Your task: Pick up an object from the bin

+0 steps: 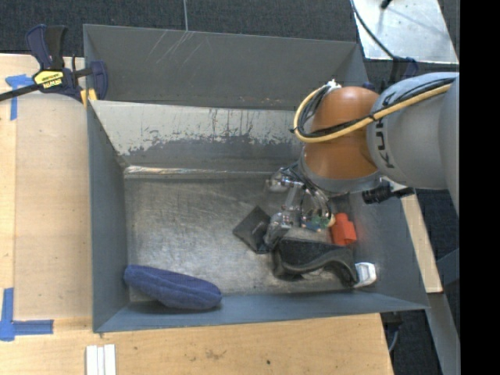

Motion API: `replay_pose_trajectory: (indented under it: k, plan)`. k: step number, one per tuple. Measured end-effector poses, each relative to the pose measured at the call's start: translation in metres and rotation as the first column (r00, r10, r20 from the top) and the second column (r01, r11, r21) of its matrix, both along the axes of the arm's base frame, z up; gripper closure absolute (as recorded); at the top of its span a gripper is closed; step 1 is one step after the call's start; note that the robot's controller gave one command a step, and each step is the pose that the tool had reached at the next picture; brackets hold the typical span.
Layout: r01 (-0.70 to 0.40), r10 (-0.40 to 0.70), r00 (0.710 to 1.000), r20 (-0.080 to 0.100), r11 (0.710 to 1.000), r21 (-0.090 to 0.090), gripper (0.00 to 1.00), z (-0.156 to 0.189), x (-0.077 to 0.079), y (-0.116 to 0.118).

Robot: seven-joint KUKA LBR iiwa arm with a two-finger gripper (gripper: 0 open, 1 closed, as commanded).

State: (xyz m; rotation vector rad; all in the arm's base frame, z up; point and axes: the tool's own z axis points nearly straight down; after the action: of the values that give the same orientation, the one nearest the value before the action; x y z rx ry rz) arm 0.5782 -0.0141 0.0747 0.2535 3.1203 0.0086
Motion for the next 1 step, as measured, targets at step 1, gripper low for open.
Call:
replay_pose_trajectory:
  k: [1]
  plan:
    - [0.000, 0.000, 1.000, 0.016, 1.000, -0.004, 1.00, 0.0037, 0.0039, -0.0021]
